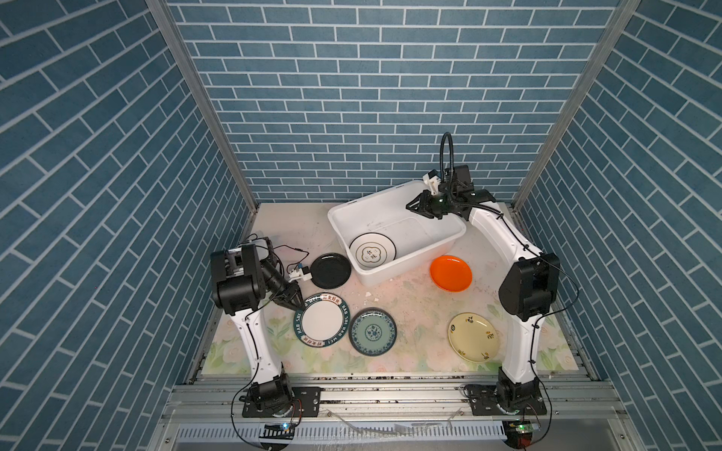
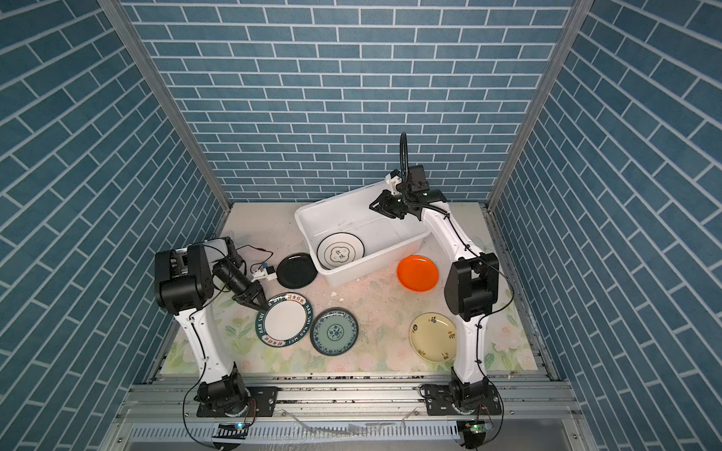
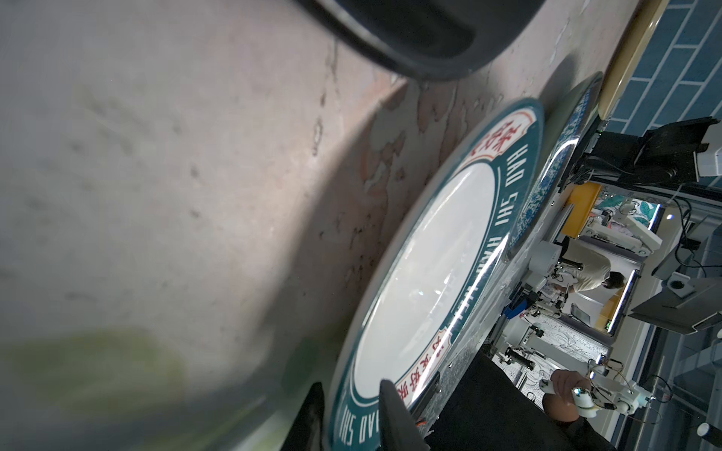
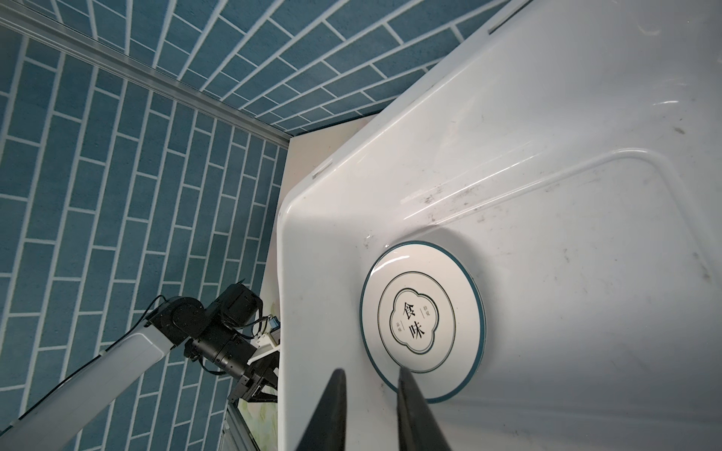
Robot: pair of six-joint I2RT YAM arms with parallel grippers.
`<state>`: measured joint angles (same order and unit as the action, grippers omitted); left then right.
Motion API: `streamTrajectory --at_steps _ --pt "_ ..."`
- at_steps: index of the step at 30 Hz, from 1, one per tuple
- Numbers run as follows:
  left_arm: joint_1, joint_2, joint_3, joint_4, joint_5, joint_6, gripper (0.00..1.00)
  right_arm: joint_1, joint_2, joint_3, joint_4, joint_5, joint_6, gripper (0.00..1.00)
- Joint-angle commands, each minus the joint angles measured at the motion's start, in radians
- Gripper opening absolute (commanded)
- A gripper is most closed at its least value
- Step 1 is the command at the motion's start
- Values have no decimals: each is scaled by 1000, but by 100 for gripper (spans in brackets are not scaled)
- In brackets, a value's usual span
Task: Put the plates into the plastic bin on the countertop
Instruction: 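Close the left gripper on the plate's edge, tilting it up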
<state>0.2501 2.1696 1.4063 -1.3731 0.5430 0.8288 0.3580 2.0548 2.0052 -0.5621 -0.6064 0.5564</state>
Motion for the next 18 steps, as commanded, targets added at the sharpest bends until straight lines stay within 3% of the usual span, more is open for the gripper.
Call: streamTrajectory --at_steps 1,8,15,18 --pt "-5 12 -14 -21 13 24 30 4 -24 3 24 -18 31 24" --pt "-5 22 -18 -14 6 27 34 4 -28 -1 23 -18 30 24" --pt "-5 30 -27 -10 6 26 20 4 -25 -3 28 -19 34 24" --pt "-4 27 -29 -10 2 25 19 3 -22 0 30 -21 35 24"
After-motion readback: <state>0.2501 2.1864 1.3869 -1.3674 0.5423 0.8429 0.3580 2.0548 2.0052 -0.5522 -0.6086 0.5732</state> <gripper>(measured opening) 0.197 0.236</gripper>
